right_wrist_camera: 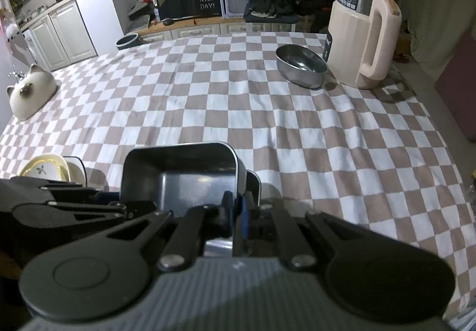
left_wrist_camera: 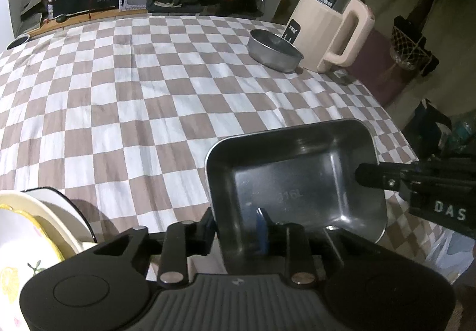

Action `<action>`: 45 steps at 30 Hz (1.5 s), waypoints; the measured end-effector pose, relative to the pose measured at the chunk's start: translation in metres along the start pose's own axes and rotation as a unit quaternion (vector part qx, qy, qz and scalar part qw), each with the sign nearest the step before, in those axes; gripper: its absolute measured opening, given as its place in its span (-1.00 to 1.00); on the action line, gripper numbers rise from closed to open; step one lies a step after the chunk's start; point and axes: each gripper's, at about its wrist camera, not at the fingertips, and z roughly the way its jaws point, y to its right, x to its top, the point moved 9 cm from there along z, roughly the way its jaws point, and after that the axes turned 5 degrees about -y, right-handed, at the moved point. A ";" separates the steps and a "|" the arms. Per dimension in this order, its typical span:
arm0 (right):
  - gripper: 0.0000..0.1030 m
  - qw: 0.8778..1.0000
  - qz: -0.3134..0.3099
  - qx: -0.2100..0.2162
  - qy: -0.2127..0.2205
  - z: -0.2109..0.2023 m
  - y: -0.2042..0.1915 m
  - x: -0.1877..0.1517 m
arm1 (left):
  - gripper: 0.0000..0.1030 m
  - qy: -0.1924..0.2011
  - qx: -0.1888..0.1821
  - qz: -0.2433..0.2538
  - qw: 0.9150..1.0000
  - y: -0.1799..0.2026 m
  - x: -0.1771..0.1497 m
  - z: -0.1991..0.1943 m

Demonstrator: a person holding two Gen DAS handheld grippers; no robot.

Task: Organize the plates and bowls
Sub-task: 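Carry the steel tray with both grippers beside the nested bowls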

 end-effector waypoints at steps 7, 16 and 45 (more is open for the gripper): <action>-0.86 0.999 -0.012 -0.029 -0.020 0.019 0.005 0.003 | -0.38 -0.001 0.007 0.016 1.000 0.003 0.001 0.004; -0.88 0.997 -0.018 -0.053 -0.057 0.045 0.012 0.001 | -0.37 -0.004 0.001 0.017 1.000 0.002 0.001 0.005; -0.88 0.994 -0.008 -0.052 -0.095 0.069 0.020 -0.005 | -0.56 -0.059 -0.019 0.006 0.998 0.003 -0.014 0.018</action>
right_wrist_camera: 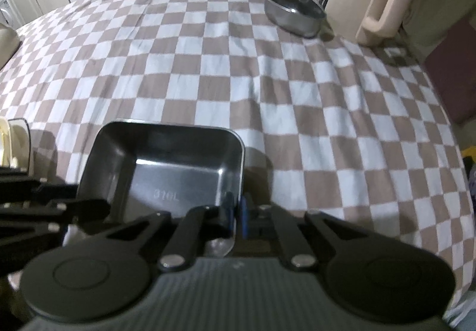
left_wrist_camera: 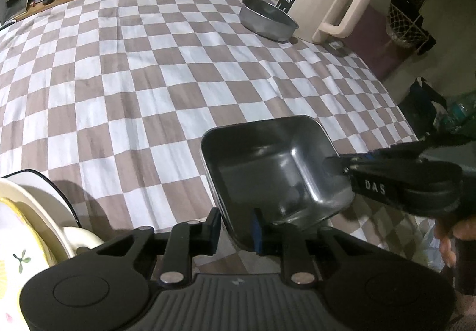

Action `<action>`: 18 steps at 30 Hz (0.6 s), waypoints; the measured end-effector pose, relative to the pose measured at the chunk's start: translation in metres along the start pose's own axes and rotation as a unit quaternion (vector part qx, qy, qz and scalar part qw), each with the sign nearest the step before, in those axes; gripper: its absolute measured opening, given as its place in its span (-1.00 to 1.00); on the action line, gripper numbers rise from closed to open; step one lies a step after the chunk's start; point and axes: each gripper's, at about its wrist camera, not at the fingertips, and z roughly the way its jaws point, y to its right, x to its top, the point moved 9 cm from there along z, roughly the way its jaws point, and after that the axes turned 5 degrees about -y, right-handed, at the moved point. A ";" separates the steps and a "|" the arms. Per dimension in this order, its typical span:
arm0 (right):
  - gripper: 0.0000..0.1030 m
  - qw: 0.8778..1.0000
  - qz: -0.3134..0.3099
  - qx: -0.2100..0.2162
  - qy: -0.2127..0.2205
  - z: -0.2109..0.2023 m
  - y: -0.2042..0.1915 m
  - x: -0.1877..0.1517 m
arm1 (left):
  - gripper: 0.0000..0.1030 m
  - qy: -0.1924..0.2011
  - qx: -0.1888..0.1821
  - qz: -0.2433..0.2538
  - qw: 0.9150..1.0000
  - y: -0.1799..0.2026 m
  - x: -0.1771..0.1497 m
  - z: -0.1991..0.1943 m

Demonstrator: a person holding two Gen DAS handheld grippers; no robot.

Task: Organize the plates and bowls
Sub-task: 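Carry the steel tray with both grippers beside the nested bowls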

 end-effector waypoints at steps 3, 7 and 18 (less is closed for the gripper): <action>-0.88 1.000 0.002 -0.001 -0.002 0.003 0.001 0.004 | -0.56 0.000 0.000 0.000 1.000 0.000 0.001 0.000; -0.88 1.000 0.004 0.003 -0.003 0.006 0.001 0.006 | -0.56 0.000 0.003 0.000 1.000 0.000 0.002 0.000; 0.05 1.000 0.004 0.021 0.007 -0.009 0.000 -0.004 | 0.04 0.005 0.016 -0.001 1.000 -0.005 0.003 -0.003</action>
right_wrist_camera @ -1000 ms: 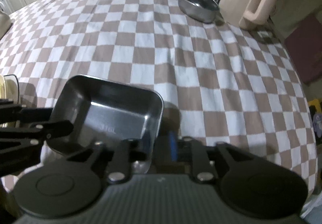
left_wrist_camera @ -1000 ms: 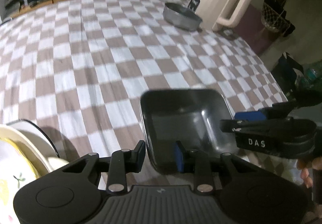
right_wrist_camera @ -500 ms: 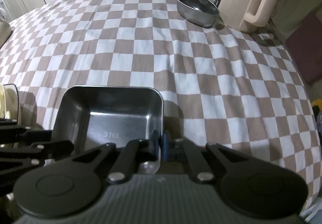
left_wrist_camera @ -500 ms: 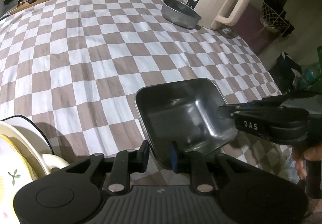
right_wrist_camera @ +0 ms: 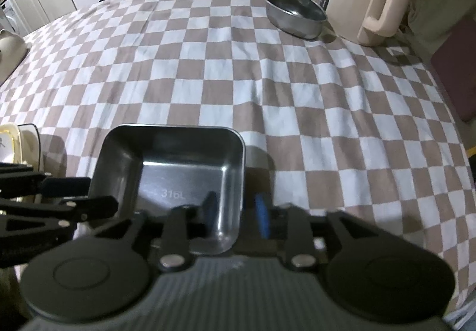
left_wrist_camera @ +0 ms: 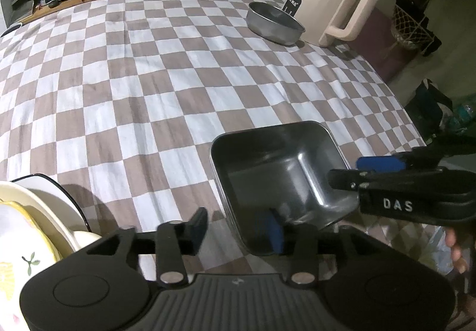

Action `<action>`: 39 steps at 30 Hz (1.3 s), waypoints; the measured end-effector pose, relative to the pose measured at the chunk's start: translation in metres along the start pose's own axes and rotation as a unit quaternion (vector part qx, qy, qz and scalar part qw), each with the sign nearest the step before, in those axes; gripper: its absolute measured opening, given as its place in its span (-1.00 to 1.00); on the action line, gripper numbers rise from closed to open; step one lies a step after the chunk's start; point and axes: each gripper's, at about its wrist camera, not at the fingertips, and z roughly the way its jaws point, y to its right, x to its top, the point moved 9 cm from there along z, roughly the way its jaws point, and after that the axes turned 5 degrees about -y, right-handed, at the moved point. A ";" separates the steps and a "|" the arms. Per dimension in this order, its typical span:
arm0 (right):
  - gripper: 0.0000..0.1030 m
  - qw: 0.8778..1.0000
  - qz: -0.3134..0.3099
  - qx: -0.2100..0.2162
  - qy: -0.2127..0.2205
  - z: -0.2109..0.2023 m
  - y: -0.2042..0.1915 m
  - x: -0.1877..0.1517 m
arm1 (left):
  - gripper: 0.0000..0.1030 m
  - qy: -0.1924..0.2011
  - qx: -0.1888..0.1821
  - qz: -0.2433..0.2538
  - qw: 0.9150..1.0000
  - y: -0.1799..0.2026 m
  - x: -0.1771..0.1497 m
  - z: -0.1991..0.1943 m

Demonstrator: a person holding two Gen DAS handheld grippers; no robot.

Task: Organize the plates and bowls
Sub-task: 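Carry the steel tray with both grippers beside the nested bowls, then lower the steel tray onto the tablecloth and open both grippers, then move both grippers to the round steel bowl beside the kettle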

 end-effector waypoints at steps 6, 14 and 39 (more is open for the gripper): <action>0.31 1.000 -0.004 -0.006 0.004 -0.010 0.003 -0.007 | 0.52 0.011 -0.002 0.001 1.000 0.000 0.001 -0.005; 1.00 0.998 0.015 -0.015 0.060 -0.034 0.017 -0.012 | 0.99 0.045 0.016 0.019 0.999 -0.001 0.009 -0.020; 0.82 0.945 0.242 0.066 0.210 0.022 0.181 0.107 | 1.00 0.126 0.013 0.110 0.986 0.013 0.227 0.047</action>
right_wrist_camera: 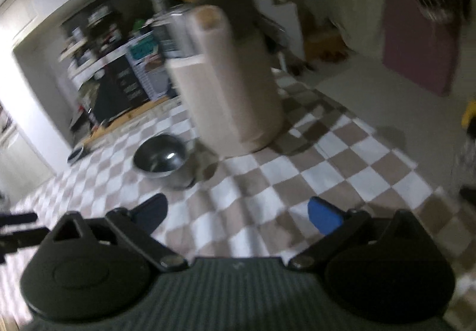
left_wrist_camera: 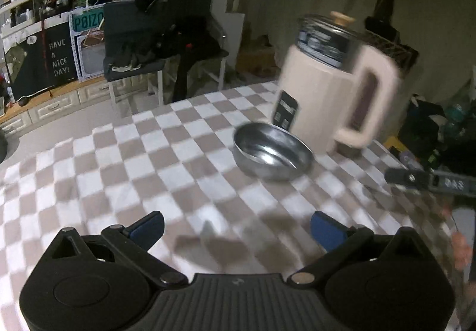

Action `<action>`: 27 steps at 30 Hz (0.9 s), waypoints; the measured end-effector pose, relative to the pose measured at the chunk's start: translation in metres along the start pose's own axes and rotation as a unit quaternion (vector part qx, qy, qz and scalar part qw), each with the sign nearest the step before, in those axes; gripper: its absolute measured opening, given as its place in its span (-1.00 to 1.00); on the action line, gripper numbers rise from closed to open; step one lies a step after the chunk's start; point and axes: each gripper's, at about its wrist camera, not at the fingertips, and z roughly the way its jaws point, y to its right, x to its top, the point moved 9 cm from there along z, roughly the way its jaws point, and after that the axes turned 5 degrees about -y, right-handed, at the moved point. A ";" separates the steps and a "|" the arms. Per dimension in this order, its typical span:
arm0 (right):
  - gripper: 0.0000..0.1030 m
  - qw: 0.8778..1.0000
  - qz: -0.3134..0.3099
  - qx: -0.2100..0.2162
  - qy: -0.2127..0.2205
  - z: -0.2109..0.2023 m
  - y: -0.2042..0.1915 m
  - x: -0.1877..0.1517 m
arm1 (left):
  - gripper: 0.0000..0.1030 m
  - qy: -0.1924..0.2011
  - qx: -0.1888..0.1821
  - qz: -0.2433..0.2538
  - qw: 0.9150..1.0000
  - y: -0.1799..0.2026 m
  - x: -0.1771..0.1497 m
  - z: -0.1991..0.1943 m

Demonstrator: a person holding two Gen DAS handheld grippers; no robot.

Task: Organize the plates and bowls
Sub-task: 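Move both grippers to the round steel bowl beside the kettle, then close both grippers on the round steel bowl's rim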

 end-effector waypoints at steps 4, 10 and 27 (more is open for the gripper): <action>0.61 0.998 0.048 0.049 -0.005 0.031 -0.002 0.014 | 1.00 0.008 0.006 -0.006 1.000 -0.009 0.032 0.039; 0.28 0.993 0.081 0.090 -0.018 0.069 -0.023 0.020 | 0.63 -0.008 -0.020 -0.024 0.999 -0.009 0.059 0.091; -0.79 0.997 0.049 0.056 -0.022 0.093 -0.066 0.025 | -0.73 -0.008 -0.069 -0.055 0.996 -0.008 0.059 0.095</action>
